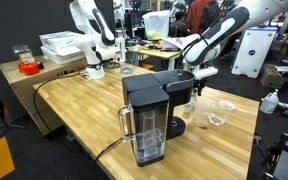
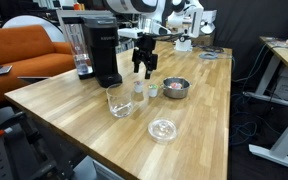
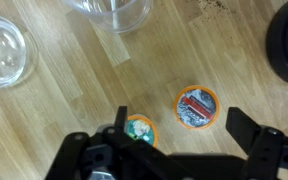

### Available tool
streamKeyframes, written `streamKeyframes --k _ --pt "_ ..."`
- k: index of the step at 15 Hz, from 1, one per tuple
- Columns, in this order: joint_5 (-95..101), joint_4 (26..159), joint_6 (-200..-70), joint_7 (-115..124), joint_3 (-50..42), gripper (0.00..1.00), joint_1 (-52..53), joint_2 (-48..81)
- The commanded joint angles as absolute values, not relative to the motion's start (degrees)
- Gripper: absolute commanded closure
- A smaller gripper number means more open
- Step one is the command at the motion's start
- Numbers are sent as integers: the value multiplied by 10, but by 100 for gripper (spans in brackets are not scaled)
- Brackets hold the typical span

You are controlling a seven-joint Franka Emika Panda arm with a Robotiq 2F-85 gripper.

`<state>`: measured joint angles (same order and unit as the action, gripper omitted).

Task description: Uncover the glass jar and put a coffee pod inside

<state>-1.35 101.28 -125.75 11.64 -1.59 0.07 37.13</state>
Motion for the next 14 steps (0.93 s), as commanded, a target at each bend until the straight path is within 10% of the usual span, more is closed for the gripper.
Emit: streamKeyframes --k 1,14 --pt "-23 1023 -1257 94 -6 0 4 367" --pt "-26 996 -1253 73 3 0 12 406"
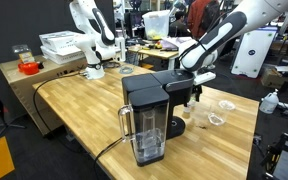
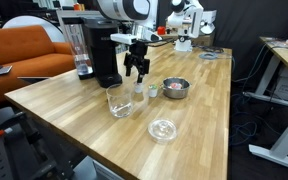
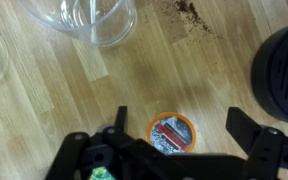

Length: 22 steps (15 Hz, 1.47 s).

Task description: Uncover the glass jar and put a coffee pod inside

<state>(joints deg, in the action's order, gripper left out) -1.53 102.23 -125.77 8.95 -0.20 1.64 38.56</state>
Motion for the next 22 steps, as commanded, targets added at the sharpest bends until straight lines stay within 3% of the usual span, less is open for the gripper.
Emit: streamKeyframes --k 1,22 --pt "-28 992 -1252 74 3 0 11 408" --pt "-80 946 -1247 90 -10 0 -18 439"
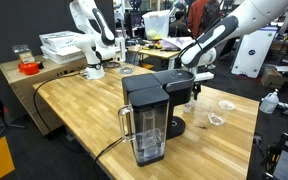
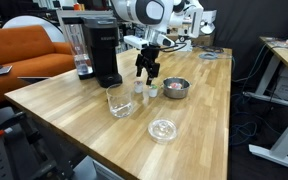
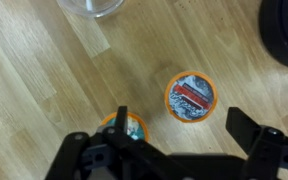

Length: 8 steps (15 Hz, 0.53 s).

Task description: Uncover the glass jar and put a coffee pod inside

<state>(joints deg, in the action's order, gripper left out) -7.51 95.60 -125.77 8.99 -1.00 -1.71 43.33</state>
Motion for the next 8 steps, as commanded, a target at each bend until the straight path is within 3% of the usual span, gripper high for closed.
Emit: streamKeyframes --k 1,8 --pt "-80 948 -1247 89 -9 0 -18 439" --pt "-77 949 -1250 97 -1 0 2 451"
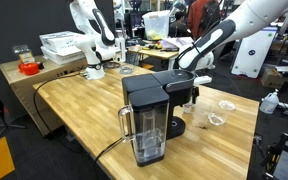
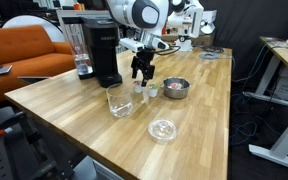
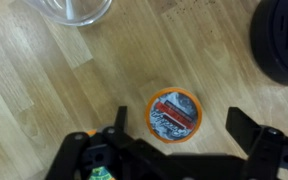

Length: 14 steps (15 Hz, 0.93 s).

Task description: Uncover the glass jar and put a coffee pod inside

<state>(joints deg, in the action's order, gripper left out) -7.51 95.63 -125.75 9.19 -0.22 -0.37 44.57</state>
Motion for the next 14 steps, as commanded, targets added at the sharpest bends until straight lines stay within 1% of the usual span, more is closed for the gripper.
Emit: streamKeyframes --k 1,2,4,5,6,7,9,10,11,13,14 --pt "-77 948 -1250 99 -1 0 5 452" --pt "-77 948 -1251 101 -2 0 6 452" --pt "-78 949 -1252 103 -4 19 4 453" --pt "-79 949 -1251 105 -5 26 3 453" --pt "-79 950 -1251 107 -6 29 2 453" --pt "-78 950 -1251 108 -7 26 2 454" --pt "-78 950 -1250 110 -9 27 1 457" --pt "-77 950 -1251 110 -10 38 0 459" --pt "-77 949 -1251 110 -11 47 0 460" --pt "-78 950 -1251 109 -13 63 -1 459" --pt "-77 951 -1251 108 -13 69 -1 458"
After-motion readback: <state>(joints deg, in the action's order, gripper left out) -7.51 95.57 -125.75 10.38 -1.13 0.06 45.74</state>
